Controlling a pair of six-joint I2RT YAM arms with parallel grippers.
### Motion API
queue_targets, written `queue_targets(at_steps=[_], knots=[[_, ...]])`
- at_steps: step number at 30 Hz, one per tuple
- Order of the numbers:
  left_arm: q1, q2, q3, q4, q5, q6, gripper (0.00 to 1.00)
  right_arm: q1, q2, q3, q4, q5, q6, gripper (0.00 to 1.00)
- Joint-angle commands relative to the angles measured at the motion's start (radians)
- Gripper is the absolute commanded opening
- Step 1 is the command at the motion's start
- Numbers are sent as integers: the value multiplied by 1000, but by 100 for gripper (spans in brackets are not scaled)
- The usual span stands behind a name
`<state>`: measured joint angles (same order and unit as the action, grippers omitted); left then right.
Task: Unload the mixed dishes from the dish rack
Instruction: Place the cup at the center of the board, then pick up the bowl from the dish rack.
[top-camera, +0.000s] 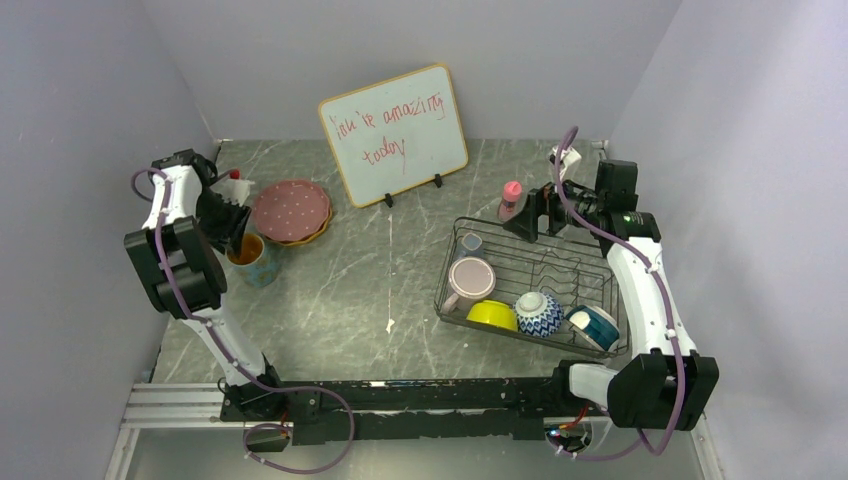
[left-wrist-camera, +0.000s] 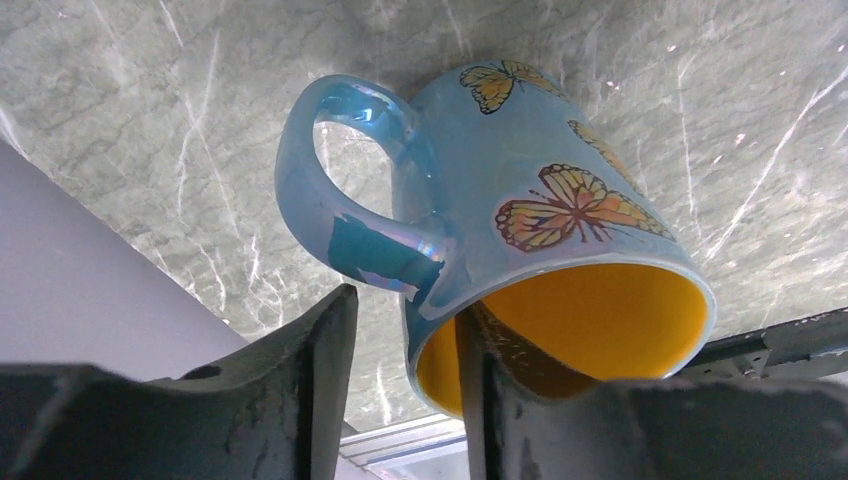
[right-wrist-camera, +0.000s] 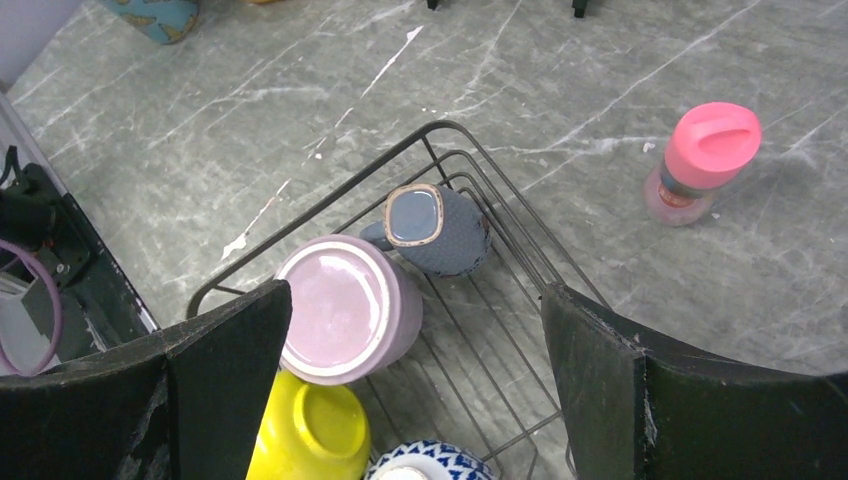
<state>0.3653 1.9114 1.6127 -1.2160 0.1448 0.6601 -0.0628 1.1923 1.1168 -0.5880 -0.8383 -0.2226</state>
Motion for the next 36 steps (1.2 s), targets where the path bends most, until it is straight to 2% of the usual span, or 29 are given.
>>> queue_targets(at_steps=[1, 8, 13, 22, 29, 36], knots=[[2, -79, 27, 4, 24, 7, 51, 8, -6, 7, -18, -19, -67, 99], [4, -188, 14, 67, 16, 10, 83, 102, -46, -13, -170, 82, -254, 99], [4, -273, 7, 102, 78, -21, 94, 171, -87, -39, -334, 154, -413, 99], [4, -404, -6, 144, 357, -223, 94, 282, -120, -72, -525, 152, -569, 99], [4, -458, -8, 139, 543, -342, 94, 354, -101, -126, -522, 226, -570, 99], [4, -522, -81, 192, 612, -375, 94, 384, -59, -155, -497, 249, -583, 99]])
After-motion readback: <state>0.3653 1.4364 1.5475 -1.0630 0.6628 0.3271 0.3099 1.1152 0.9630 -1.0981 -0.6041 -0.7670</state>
